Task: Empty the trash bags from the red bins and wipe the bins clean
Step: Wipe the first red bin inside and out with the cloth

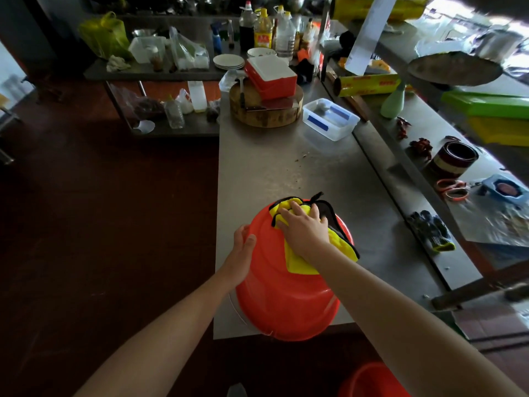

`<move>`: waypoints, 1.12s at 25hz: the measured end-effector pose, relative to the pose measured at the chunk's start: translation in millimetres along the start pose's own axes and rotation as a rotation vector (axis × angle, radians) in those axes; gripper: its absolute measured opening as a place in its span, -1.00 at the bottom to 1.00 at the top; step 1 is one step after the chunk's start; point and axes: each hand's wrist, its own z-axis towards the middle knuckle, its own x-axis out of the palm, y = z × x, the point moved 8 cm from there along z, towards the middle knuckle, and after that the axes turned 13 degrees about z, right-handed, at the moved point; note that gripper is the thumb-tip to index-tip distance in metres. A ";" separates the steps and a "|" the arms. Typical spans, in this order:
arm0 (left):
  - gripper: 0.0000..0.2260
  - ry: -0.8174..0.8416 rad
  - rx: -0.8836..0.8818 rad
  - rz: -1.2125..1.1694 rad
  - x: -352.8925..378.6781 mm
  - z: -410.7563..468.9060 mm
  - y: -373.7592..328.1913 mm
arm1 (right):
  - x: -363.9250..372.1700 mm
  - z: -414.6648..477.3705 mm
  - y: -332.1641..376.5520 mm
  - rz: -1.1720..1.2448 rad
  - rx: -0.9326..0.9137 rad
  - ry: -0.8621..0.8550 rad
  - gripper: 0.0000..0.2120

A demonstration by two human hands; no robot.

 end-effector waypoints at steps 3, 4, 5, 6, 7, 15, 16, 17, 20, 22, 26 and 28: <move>-0.53 0.005 0.006 0.008 1.3 -3.7 1.3 | 3.4 -17.1 -2.7 0.007 -0.017 -0.004 -0.57; -0.48 0.000 0.005 0.015 1.6 -4.9 1.6 | 6.1 -27.3 -5.5 0.008 -0.025 -0.009 -0.56; -0.44 -0.004 -0.002 0.017 2.1 -5.5 2.2 | 8.7 -38.2 -9.3 0.007 -0.029 -0.013 -0.56; -0.42 -0.008 -0.011 0.015 2.8 -5.5 3.1 | 11.4 -49.7 -13.4 0.007 -0.031 -0.009 -0.56; -0.42 -0.013 -0.019 0.013 2.9 -5.8 3.7 | 14.3 -60.5 -16.6 0.006 -0.032 0.001 -0.55; -0.51 -0.194 0.149 0.384 -4.7 -19.6 -20.2 | 22.6 -114.8 -27.5 -0.077 -0.070 0.008 -0.52; -0.49 -0.244 0.248 0.513 -4.8 -25.7 -29.1 | 21.7 -115.0 -26.9 -0.082 -0.074 0.004 -0.52; -0.45 -0.249 0.337 0.636 -0.5 -32.0 -35.2 | 20.8 -113.5 -25.8 -0.090 -0.078 -0.003 -0.52; -0.27 -0.129 0.381 0.932 14.5 -43.7 -29.8 | 17.6 -102.5 -24.4 -0.086 -0.071 -0.014 -0.52; -0.19 -0.053 0.330 1.034 16.2 -45.0 -22.7 | 15.3 -90.0 -25.3 -0.068 -0.048 -0.020 -0.53; -0.01 -0.034 0.292 1.195 18.9 -50.0 -23.9 | 5.8 -49.8 -28.2 -0.067 0.005 -0.038 -0.55; 0.10 -0.023 0.275 1.224 19.4 -50.0 -24.5 | -2.0 -24.8 -25.2 -0.050 0.011 -0.045 -0.57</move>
